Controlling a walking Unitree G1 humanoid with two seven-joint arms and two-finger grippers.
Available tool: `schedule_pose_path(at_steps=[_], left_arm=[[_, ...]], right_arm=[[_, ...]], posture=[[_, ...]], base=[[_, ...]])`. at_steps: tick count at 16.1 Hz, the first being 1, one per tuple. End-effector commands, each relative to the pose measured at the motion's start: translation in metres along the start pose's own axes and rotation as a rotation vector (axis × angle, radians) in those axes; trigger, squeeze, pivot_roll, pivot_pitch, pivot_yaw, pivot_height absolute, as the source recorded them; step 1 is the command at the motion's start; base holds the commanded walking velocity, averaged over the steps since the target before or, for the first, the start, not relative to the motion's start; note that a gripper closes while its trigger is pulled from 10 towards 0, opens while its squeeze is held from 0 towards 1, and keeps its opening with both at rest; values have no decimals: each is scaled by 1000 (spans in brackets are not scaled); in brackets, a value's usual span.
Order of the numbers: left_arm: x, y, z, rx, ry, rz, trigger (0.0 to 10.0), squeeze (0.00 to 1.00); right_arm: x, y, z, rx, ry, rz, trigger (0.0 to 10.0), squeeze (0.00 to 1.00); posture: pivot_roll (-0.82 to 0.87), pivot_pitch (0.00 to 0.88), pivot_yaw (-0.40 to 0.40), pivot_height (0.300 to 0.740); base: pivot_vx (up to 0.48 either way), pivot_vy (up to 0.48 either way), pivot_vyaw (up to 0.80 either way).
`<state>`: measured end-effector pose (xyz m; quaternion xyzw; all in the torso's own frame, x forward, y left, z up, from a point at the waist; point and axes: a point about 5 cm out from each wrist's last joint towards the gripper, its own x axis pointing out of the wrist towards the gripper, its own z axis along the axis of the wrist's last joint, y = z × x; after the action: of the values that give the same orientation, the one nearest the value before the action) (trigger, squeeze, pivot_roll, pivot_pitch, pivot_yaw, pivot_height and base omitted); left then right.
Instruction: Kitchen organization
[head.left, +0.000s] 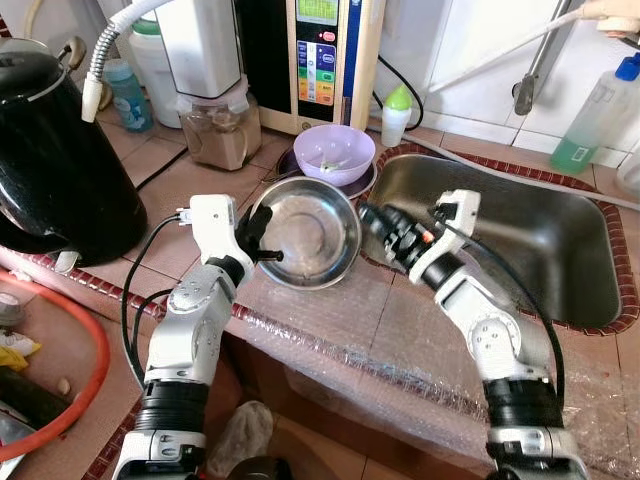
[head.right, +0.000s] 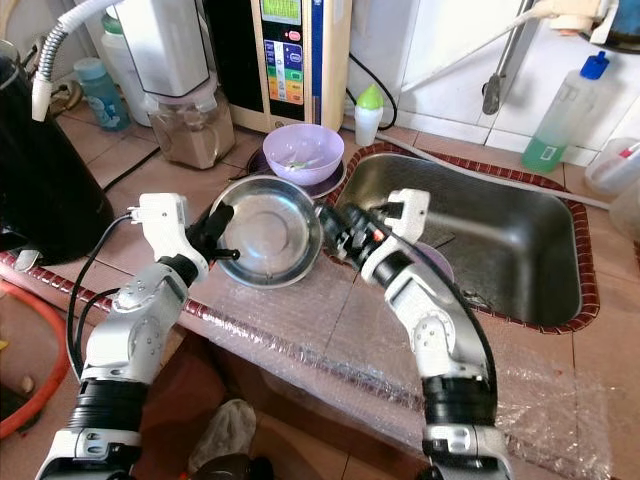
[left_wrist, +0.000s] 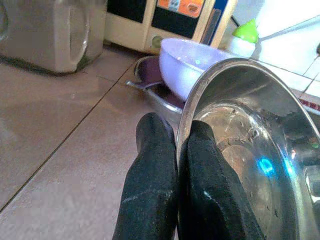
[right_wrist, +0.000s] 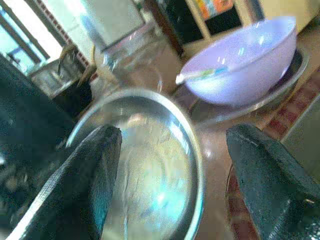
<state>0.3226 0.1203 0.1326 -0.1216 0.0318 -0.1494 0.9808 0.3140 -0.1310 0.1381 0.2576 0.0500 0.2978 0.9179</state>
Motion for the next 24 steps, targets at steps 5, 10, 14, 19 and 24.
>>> schedule_pose_path(at_steps=[5, 10, 14, 19, 24], left_arm=[[6, -20, 22, 16, -137, -116, 0, 0], [5, -23, 23, 12, -161, -137, 0, 0], [5, -24, 24, 7, -176, -148, 0, 0], [5, -23, 23, 11, -194, -149, 0, 0], [4, -22, 19, 40, -179, -141, 0, 0]], right_arm=[[4, 3, -16, -98, 70, -18, 10000, 0], [10, -1, -15, -195, 50, -78, 2941, 0], [13, -2, -14, -192, 24, -94, 0, 0], [13, -2, -12, -144, 5, -95, 0, 0], [12, -5, -16, -118, 24, -123, 0, 0]], posture=[[-28, 0, 34, 740], [-24, 0, 32, 740], [-24, 0, 30, 740], [-28, 0, 29, 740], [-26, 0, 29, 740]], base=[[0, 0, 0], [0, 0, 0], [0, 0, 0], [0, 0, 0], [0, 0, 0]])
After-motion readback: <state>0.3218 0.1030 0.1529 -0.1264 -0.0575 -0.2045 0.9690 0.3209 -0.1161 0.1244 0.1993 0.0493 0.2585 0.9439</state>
